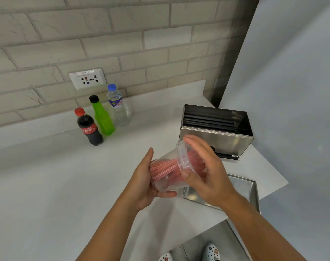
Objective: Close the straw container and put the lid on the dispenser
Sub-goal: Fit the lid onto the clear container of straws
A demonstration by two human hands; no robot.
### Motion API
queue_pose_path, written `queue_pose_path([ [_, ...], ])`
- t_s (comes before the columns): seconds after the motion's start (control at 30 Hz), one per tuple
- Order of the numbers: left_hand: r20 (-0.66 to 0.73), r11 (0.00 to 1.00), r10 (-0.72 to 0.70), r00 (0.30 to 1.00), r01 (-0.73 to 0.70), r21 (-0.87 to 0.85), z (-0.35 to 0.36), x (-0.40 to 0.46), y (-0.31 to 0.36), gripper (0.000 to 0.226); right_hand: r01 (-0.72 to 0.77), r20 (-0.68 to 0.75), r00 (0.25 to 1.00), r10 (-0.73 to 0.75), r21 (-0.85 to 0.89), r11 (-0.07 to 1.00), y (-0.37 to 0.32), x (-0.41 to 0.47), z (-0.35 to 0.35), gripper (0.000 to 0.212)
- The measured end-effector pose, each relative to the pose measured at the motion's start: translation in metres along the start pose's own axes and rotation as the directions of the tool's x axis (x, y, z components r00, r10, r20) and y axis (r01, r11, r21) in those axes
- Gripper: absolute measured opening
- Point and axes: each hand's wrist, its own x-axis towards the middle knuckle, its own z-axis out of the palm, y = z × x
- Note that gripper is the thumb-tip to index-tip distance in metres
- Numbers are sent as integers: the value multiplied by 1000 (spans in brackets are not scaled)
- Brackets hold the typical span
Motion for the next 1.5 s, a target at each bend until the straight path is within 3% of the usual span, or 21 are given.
queue_pose_path([
  [0.17, -52, 987, 154, 987, -151, 59, 2, 0, -14, 46, -61, -41, 997, 65, 75, 995, -1, -6, 6, 66],
  [0.27, -67, 969, 239, 969, -242, -41, 2, 0, -20, 23, -222, -67, 966, 248, 265, 938, -4, -7, 9, 64],
  [0.37, 0, 964, 230, 973, -228, -136, -5, -1, -20, 14, -248, -18, 966, 259, 240, 939, -6, -9, 6, 61],
  [0.43, 23, 971, 236, 971, -235, -43, -9, -4, -18, 16, -234, 35, 972, 232, 217, 948, -6, -11, 5, 59],
  [0.53, 82, 925, 309, 947, -320, 206, -6, -9, -14, 42, -161, 85, 985, 150, 154, 975, -5, -12, 3, 62],
  [0.63, 178, 762, 463, 868, -492, 421, -4, -13, -14, 48, -80, 104, 992, 65, 150, 986, -5, -9, -4, 59],
  [0.7, 237, 651, 547, 803, -586, 483, -2, -14, -17, 47, -74, 118, 991, 58, 140, 987, -7, -5, -8, 58],
  [0.77, 229, 611, 597, 769, -621, 491, 1, -14, -22, 49, -98, 120, 989, 83, 129, 987, -8, -2, -9, 58],
  [0.93, 160, 626, 626, 763, -614, 481, 5, -11, -30, 49, -248, 77, 968, 239, 151, 957, -12, -2, -3, 60],
  [1.03, 149, 658, 598, 787, -589, 470, 3, -8, -34, 51, -335, 92, 942, 323, 186, 924, -15, -2, -3, 74],
  [1.17, 8, 821, 472, 881, -443, 360, 3, -8, -41, 67, -368, -4, 919, 393, 346, 863, -13, -9, -8, 79],
  [1.23, -23, 874, 406, 914, -381, 301, 5, -6, -46, 59, -410, 83, 905, 417, 431, 804, -12, -16, -7, 82],
  [1.3, -42, 865, 402, 915, -364, 346, 8, -9, -49, 57, -460, 165, 883, 439, 480, 747, -10, -23, -2, 79],
  [1.37, -44, 813, 442, 896, -380, 441, 9, -13, -50, 57, -467, 133, 874, 466, 491, 735, -8, -28, 2, 76],
  [1.5, -40, 791, 505, 862, -444, 420, 11, -13, -44, 41, -473, 43, 850, 525, 501, 725, -5, -30, 8, 104],
])
